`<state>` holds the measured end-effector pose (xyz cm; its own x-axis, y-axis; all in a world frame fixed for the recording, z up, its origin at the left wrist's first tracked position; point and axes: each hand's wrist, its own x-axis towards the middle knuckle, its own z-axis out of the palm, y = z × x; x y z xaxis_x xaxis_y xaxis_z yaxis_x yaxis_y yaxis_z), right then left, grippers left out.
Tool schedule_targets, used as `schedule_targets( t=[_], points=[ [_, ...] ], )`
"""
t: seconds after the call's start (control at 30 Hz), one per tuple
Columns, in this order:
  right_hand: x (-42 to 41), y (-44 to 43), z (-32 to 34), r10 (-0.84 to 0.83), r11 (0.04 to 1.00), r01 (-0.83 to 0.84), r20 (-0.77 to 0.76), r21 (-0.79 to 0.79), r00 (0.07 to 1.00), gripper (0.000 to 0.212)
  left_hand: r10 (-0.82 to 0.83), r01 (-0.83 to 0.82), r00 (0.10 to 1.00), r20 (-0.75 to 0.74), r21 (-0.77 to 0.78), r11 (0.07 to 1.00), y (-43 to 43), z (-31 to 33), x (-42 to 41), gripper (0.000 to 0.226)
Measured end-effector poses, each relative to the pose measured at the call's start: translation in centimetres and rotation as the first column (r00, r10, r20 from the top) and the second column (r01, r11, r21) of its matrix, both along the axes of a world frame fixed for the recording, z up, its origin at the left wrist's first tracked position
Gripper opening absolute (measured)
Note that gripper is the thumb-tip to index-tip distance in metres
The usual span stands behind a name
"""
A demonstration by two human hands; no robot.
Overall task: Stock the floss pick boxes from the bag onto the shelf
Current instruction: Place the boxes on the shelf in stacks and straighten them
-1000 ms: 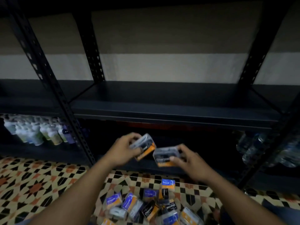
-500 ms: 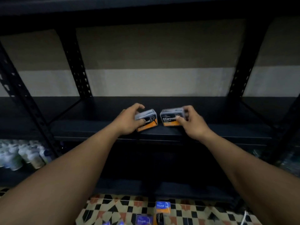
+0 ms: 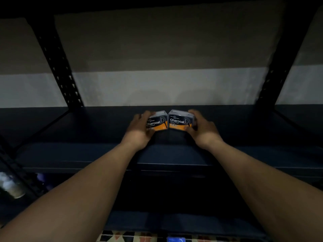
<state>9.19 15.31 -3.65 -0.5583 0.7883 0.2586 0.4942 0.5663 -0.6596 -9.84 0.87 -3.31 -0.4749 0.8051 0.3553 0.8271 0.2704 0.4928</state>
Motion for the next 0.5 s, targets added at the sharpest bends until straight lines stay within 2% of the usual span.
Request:
schedule_targets(
  t=[0.07, 0.23, 0.33, 0.4, 0.5],
  points=[
    [-0.9, 1.3, 0.0, -0.025, 0.999, 0.024, 0.021, 0.041, 0.999, 0.051, 0.036, -0.036, 0.999, 0.002, -0.043, 0.998, 1.7, 0.1, -0.7, 0.057],
    [-1.9, 2.9, 0.0, -0.026, 0.996, 0.025, 0.015, 0.086, 1.000, 0.058, -0.003, 0.003, 1.000, -0.004, -0.016, 1.000, 4.2, -0.4, -2.0, 0.061],
    [-2.1, 3.1, -0.2, -0.033, 0.998, 0.032, 0.029, 0.060, 0.999, 0.084, -0.020, 0.020, 1.000, 0.015, -0.009, 1.000, 4.6, -0.7, -2.3, 0.068],
    [-2.0, 2.8, -0.1, -0.042, 0.999, 0.042, -0.003, 0.023, 0.999, 0.105, -0.024, 0.024, 0.999, 0.029, 0.009, 1.000, 4.4, -0.7, -2.3, 0.083],
    [-1.4, 1.8, 0.4, -0.073, 0.997, 0.074, -0.052, 0.004, 0.996, 0.117, 0.034, -0.037, 0.995, 0.097, 0.021, 0.999, 3.6, -0.4, -1.6, 0.105]
  ],
)
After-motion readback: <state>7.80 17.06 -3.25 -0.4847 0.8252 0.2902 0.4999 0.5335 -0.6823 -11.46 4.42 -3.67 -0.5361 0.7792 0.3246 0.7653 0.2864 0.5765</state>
